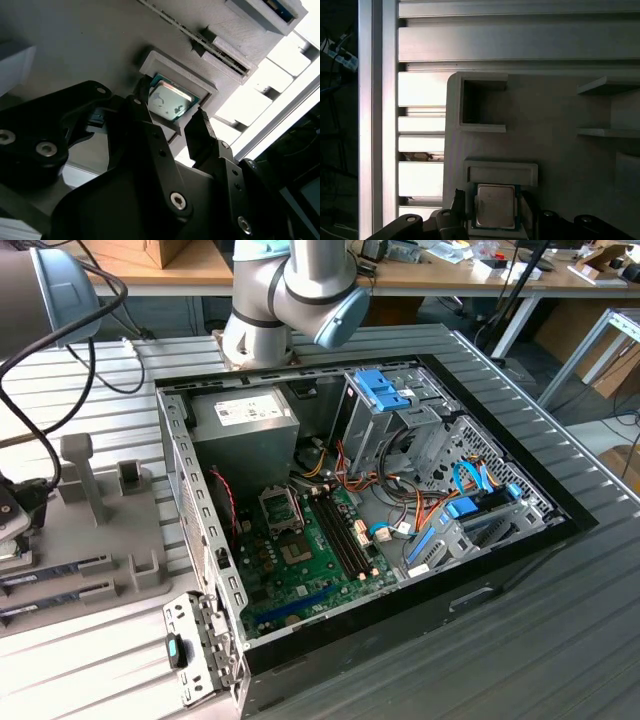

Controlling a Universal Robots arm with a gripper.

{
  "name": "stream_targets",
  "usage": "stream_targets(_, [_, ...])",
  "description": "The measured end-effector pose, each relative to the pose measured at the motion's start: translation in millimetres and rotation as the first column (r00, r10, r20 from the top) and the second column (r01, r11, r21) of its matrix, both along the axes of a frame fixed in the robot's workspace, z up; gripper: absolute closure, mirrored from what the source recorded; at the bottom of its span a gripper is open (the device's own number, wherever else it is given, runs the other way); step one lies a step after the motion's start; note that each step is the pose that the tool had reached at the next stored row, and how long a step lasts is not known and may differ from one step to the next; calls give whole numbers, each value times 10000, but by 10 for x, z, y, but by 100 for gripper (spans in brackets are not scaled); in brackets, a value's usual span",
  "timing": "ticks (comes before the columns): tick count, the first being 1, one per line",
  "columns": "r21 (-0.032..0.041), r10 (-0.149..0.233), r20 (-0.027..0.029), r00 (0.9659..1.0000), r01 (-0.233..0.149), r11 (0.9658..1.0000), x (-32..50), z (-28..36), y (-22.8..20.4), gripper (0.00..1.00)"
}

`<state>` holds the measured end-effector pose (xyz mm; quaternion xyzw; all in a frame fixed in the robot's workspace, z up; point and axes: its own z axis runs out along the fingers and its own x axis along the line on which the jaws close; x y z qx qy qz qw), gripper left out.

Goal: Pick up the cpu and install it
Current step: 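Pick up the cpu and move it towards the insertion slot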

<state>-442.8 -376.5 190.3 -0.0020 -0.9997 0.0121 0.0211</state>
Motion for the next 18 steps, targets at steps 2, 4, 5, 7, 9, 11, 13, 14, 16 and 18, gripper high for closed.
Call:
stream_targets(2, [-41,33,-1,10000,-33,10000,1,-13,-1,44])
stream_targets(4, [-80,61,-3,10000,-61,9999,2,-22,0,44])
stream_targets(5, [-102,65,-2,10000,-65,9999,2,-24,0,44])
stream_targets(7, [-179,66,0,10000,-66,9998,11,-30,0,44])
stream_targets(9, [-243,65,-2,10000,-65,9997,31,-32,1,44])
stream_targets(11, [-249,66,-2,10000,-66,9997,49,-33,1,44])
stream_targets(13, [-250,65,-2,10000,-65,9997,52,-39,2,44])
stream_targets(14, [-249,66,-1,10000,-66,9997,53,-49,2,44])
stream_targets(16, [-251,67,-4,10000,-67,9997,53,-53,2,44])
stream_targets(18, [-250,66,-4,10000,-66,9997,53,-55,2,44])
